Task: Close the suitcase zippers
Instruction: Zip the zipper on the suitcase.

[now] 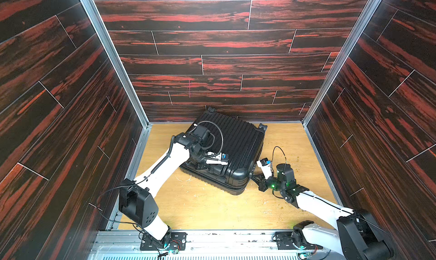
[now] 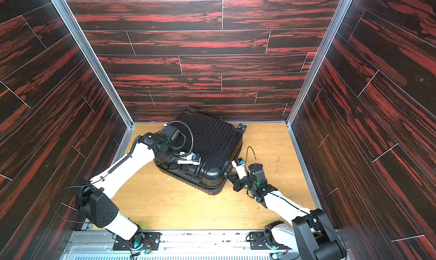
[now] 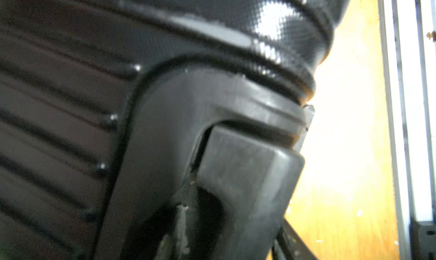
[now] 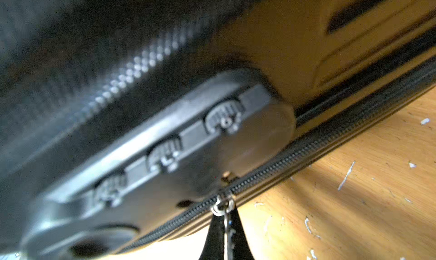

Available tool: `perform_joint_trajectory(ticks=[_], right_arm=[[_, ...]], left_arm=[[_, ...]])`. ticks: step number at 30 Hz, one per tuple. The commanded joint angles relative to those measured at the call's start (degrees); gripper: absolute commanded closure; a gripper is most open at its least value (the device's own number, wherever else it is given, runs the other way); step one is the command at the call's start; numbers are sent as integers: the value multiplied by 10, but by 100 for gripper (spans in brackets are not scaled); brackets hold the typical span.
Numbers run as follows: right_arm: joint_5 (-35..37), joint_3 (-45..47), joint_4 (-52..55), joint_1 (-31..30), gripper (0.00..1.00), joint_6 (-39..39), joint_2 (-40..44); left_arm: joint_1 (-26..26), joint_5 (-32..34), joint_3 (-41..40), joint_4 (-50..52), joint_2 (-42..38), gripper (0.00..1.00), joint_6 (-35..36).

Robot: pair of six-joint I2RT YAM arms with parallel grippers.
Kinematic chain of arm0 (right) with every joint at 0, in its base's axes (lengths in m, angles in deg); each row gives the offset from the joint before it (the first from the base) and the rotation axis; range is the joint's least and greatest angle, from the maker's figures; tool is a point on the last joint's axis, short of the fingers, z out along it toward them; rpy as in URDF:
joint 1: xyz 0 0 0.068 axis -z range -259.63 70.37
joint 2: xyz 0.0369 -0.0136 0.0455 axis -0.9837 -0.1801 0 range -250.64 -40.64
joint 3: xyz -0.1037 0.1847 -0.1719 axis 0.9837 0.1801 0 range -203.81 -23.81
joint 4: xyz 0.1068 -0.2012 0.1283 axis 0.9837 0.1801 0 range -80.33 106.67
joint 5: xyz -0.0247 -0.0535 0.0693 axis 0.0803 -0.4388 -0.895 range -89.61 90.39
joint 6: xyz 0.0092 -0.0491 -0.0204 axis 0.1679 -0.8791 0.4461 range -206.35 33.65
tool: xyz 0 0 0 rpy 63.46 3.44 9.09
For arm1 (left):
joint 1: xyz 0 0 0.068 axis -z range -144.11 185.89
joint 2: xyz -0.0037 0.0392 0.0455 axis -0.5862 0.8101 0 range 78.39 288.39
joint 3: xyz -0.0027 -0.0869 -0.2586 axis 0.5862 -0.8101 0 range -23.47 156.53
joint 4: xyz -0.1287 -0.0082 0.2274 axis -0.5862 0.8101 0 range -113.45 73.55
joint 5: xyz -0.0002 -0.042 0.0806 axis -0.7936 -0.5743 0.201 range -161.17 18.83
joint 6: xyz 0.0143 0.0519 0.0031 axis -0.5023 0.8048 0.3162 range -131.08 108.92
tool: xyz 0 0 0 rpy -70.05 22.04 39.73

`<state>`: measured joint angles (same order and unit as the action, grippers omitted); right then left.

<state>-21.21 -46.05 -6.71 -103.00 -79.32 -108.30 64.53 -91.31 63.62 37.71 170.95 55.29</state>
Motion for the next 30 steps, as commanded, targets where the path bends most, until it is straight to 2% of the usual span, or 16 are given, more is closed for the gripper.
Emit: perform_joint_trajectory(ticks=[1, 9, 16, 26, 30], right_arm=[[-16, -23, -11, 2, 100, 0, 23], [-36, -7, -6, 1, 100, -5, 52], [-60, 3, -1, -4, 100, -8, 77], [-87, 2, 24, -28, 100, -30, 106], [-89, -5, 21, -40, 100, -37, 98]], left_arm=[[3, 9, -13, -12, -6, 58, -3], [4, 20, -26, -69, -45, 60, -61], [4, 66, -49, -164, -77, 61, -135], [11, 135, -41, -197, -72, 64, -222], [25, 161, -49, -186, -79, 64, -237]])
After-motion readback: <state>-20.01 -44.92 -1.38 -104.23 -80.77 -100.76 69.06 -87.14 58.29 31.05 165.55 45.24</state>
